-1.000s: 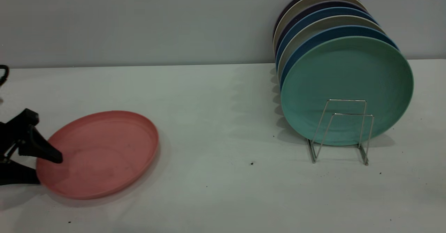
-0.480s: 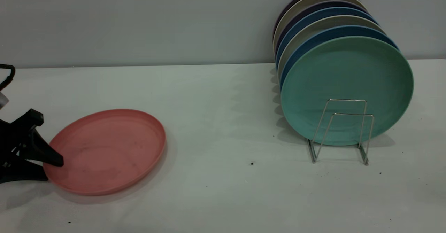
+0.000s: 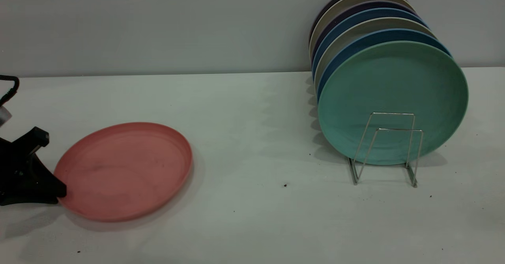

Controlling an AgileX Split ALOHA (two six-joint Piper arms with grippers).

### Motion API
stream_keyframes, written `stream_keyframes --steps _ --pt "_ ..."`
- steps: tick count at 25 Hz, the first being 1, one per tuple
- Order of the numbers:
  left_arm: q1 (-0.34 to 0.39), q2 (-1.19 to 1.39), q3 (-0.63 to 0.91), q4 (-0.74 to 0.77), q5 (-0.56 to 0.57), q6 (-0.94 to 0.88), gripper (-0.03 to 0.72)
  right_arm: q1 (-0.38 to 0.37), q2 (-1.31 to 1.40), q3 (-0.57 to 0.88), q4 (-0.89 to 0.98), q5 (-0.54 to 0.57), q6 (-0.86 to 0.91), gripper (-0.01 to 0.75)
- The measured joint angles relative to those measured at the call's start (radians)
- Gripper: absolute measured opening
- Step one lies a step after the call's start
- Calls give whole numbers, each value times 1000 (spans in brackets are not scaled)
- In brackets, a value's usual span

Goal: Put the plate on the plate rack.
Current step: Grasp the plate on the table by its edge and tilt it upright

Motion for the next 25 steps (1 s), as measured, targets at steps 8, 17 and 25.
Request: stream_keyframes --steps 8,17,25 --pt "-1 0 0 35 2 0 21 0 0 0 5 7 0 482" --pt "-2 -50 0 109 22 113 21 0 15 0 81 59 0 482" --pt "-88 -73 0 90 6 214 21 0 149 0 231 71 -88 482"
